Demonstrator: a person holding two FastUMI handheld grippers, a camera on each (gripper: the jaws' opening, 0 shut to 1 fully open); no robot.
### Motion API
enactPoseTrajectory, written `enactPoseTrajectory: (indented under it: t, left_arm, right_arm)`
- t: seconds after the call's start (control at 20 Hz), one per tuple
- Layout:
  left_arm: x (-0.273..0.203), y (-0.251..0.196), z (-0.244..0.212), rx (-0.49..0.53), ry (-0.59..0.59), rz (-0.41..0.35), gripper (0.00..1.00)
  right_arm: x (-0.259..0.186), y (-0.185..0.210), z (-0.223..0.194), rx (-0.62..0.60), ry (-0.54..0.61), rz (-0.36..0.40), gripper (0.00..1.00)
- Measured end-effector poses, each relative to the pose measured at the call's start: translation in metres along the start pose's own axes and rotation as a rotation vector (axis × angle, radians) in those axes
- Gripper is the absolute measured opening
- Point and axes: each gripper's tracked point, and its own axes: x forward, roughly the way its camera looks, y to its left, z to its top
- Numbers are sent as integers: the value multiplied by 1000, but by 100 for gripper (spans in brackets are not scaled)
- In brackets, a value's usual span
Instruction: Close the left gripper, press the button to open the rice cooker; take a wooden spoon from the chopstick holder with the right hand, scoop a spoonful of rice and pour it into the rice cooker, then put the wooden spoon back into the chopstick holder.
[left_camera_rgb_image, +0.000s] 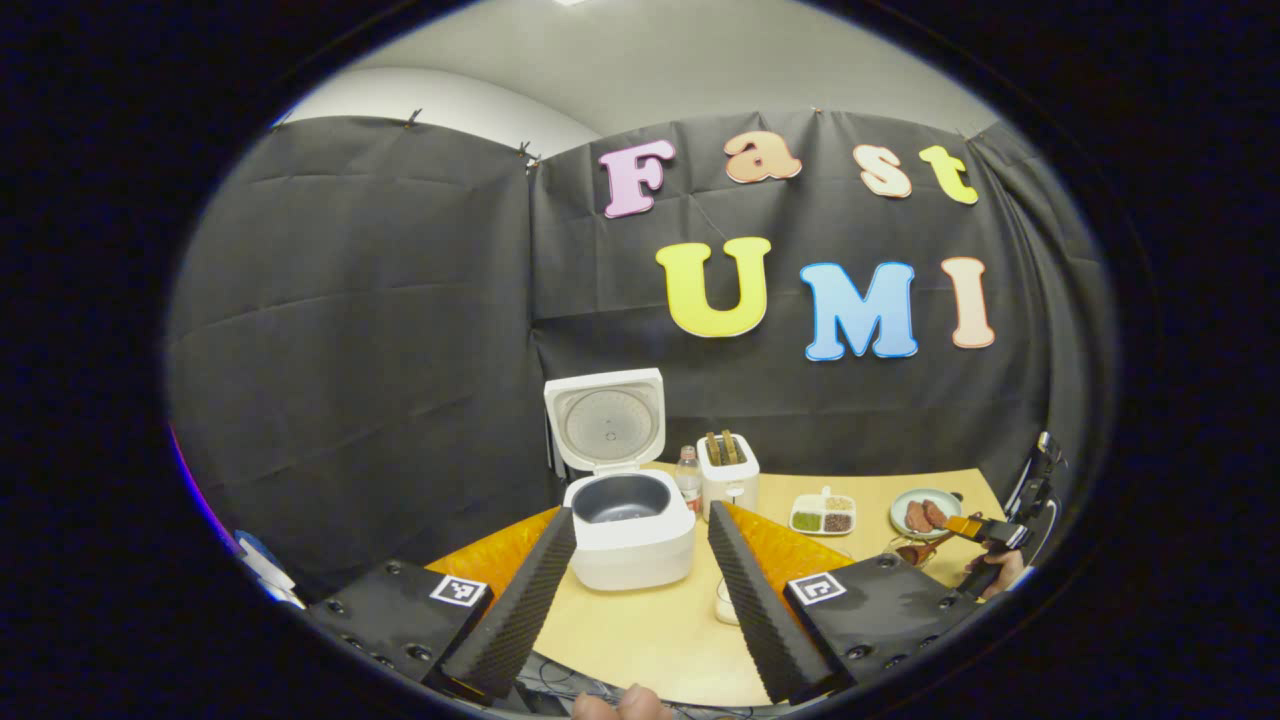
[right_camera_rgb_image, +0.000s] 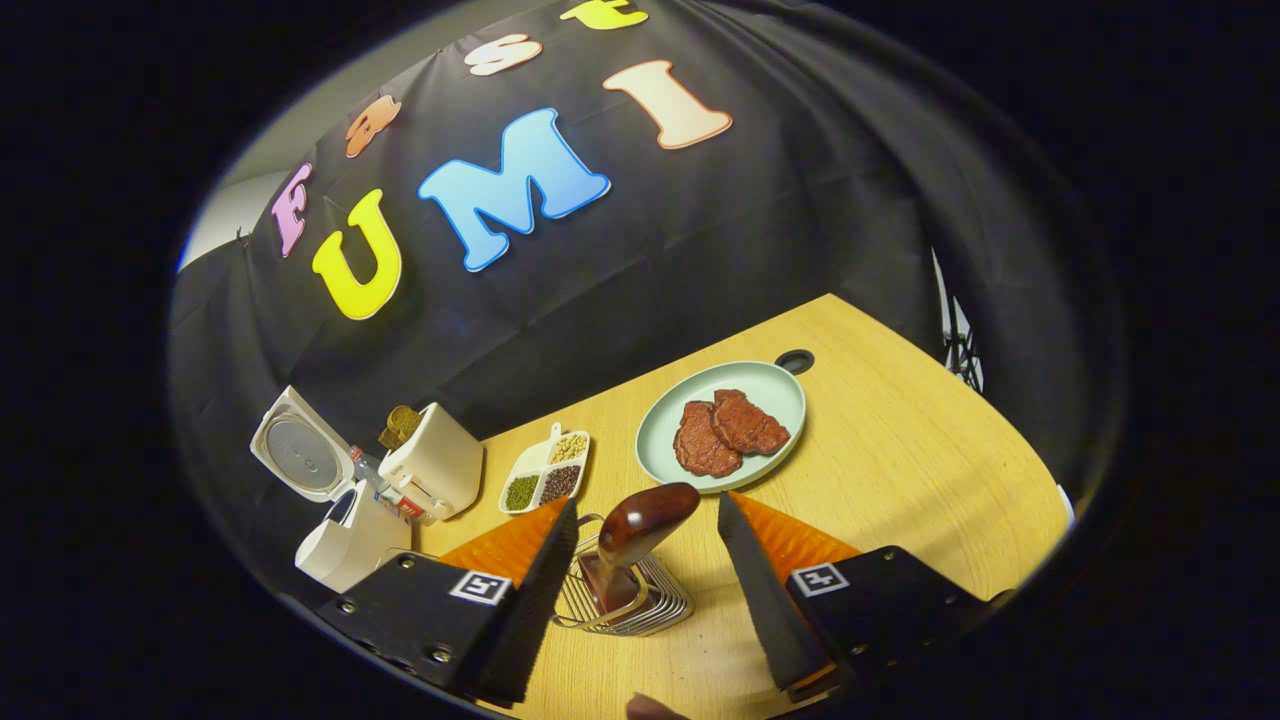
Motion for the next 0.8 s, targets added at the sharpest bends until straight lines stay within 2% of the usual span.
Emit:
enactPoseTrajectory:
  t: [0.1, 0.15, 0.25, 0.3, 0.35, 0.4, 0.45, 0.8]
  left_arm:
    - [-7, 11, -7, -2, 19, 30, 94]
    - [-12, 16, -10, -10, 27, 43, 92]
    - [-21, 30, -9, -27, 27, 70, 95]
    - [-25, 36, -8, -32, 23, 81, 95]
    - [-29, 40, -7, -36, 20, 88, 95]
    - [-33, 43, -7, -39, 13, 93, 92]
    - [-37, 47, -6, -43, 3, 97, 96]
    - [-60, 86, 9, -129, -87, 64, 93]
  right_arm:
    - [9, 7, -3, 43, 18, 38, 78]
    - [13, 6, -3, 47, 9, 17, 74]
    - [15, 11, -3, 76, 32, 27, 41]
    - [-4, 9, 1, 98, 51, 25, 30]
    - [16, 9, -6, 106, 56, 24, 28]
    - [2, 19, -5, 121, 71, 41, 24]
    - [-5, 28, -5, 117, 78, 51, 23]
    - [-62, 85, 35, -31, 13, 74, 23]
